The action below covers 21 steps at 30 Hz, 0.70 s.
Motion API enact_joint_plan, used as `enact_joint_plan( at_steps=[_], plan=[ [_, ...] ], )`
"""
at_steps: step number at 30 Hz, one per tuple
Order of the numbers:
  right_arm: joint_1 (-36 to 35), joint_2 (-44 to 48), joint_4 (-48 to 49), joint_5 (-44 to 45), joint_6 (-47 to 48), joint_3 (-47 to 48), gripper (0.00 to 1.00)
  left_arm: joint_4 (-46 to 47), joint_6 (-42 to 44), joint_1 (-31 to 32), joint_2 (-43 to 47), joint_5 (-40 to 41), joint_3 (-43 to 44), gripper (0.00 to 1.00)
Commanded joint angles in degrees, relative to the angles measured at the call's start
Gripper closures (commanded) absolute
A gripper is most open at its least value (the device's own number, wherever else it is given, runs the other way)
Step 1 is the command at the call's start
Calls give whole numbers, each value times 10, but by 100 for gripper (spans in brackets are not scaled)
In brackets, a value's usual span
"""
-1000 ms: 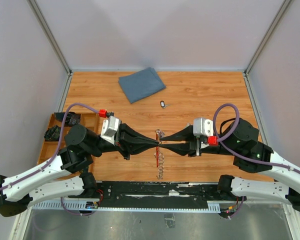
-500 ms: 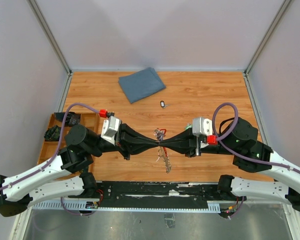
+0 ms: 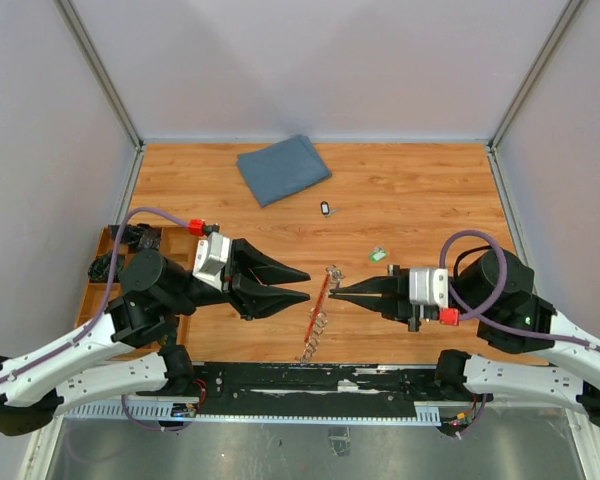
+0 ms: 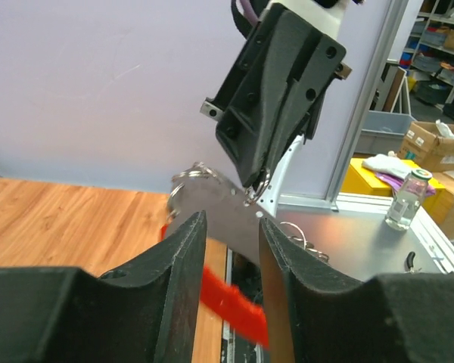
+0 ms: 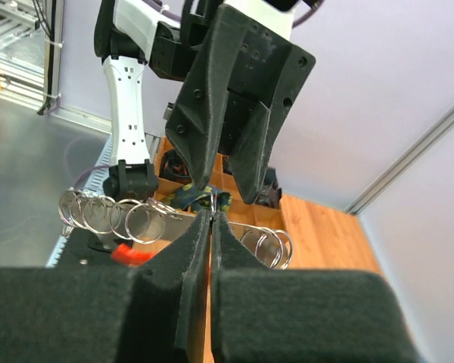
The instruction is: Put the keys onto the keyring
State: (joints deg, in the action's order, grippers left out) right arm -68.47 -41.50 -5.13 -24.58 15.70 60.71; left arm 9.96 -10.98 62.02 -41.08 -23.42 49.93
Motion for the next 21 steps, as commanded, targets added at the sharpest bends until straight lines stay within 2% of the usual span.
enact_joint_plan(
  at_steps=[1, 7, 12, 17, 21],
  plan=[
    [7, 22, 61, -51, 141, -24, 100, -38, -1, 2, 19, 22, 13, 60],
    [7, 48, 65, -84, 297, -57, 100, -86, -16, 1, 26, 118, 4, 57],
    [7, 62, 52, -79, 404, -75, 100, -120, -26, 2, 10, 188, 0, 56],
    [7, 62, 13, -70, 461, -62, 100, -145, -28, -7, -8, 237, -4, 53],
    [8, 54, -44, -67, 492, -39, 100, -156, -46, -45, -15, 242, -17, 52]
  ],
)
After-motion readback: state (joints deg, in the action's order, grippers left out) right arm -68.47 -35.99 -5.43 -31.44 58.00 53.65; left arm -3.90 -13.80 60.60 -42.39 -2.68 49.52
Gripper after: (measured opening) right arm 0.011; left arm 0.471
